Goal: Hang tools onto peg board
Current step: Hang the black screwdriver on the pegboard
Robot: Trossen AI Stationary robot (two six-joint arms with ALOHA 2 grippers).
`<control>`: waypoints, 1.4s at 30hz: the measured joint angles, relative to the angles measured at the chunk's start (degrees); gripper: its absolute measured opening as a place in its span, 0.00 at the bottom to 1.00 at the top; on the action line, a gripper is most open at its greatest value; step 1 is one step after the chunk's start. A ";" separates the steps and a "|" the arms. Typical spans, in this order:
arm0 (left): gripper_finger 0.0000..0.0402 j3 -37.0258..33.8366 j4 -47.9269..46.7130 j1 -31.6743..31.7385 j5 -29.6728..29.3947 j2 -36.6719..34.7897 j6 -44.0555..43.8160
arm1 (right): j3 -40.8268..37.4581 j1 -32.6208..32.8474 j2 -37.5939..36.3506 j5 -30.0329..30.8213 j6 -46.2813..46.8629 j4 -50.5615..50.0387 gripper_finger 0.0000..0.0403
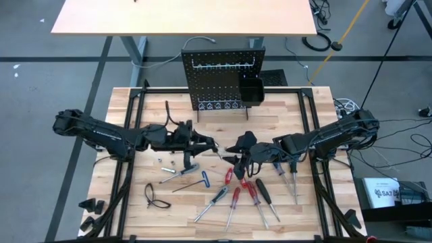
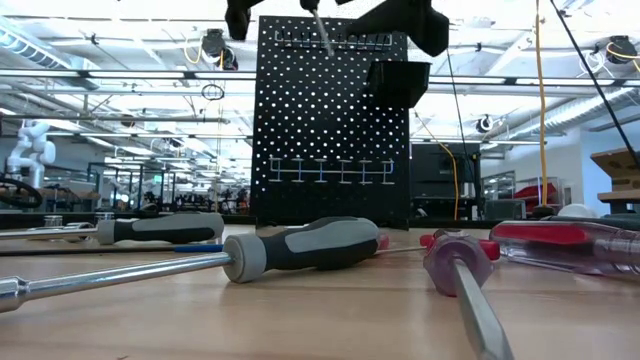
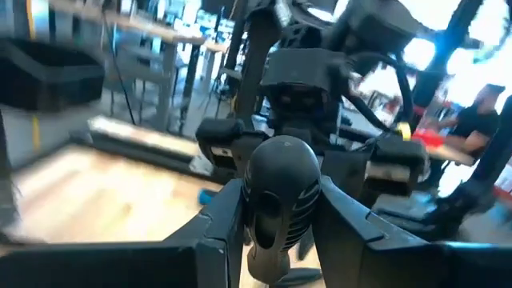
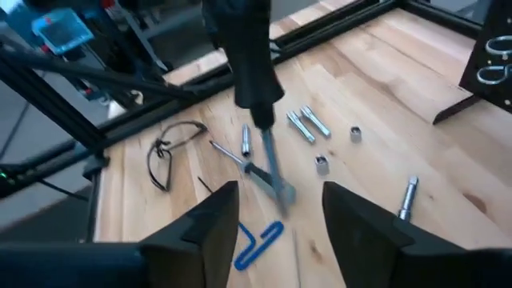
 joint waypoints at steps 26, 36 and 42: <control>0.27 0.00 3.47 -1.31 -0.41 1.03 7.10 | 0.00 -1.64 2.19 -0.10 -19.87 19.92 0.56; 0.27 0.00 3.33 -1.31 -1.04 1.11 6.98 | 0.00 -1.51 3.92 0.31 -22.35 22.47 0.44; 0.27 0.00 3.28 -1.32 -1.06 1.11 6.92 | 0.00 -1.79 4.64 0.42 -22.26 22.30 0.24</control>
